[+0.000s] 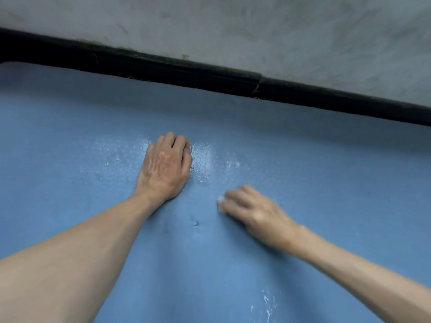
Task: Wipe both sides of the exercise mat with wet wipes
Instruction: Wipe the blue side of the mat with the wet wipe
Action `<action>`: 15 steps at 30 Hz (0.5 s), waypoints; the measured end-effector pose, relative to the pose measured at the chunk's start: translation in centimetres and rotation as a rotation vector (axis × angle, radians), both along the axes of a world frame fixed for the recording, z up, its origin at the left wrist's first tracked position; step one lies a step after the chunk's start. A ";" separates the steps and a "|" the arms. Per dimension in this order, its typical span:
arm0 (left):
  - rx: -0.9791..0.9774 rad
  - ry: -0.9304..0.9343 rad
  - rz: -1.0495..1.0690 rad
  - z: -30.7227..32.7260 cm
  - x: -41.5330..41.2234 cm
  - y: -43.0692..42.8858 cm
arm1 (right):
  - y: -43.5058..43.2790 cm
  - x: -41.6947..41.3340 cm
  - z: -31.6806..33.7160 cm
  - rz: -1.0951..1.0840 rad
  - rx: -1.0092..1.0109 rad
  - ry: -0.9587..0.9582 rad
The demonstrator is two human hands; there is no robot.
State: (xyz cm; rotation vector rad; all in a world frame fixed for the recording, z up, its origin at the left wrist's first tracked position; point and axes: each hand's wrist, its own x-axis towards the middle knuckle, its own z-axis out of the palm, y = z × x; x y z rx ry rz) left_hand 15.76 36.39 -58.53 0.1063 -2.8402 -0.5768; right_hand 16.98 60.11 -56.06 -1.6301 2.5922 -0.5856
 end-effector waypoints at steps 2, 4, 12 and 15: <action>0.012 -0.008 0.003 0.0 0.0 0.0 | -2.0 -5.0 -0.4 -0.097 -0.015 0.084; 0.024 -0.011 0.006 0.1 0.1 0.1 | -4.1 -9.7 -0.4 -0.239 -0.021 0.150; 0.007 -0.025 0.009 0.0 0.0 0.2 | -4.3 -6.3 -0.5 -0.323 0.026 0.073; -0.003 -0.024 0.020 -0.1 0.0 0.1 | -1.4 1.9 0.3 -0.096 0.066 -0.071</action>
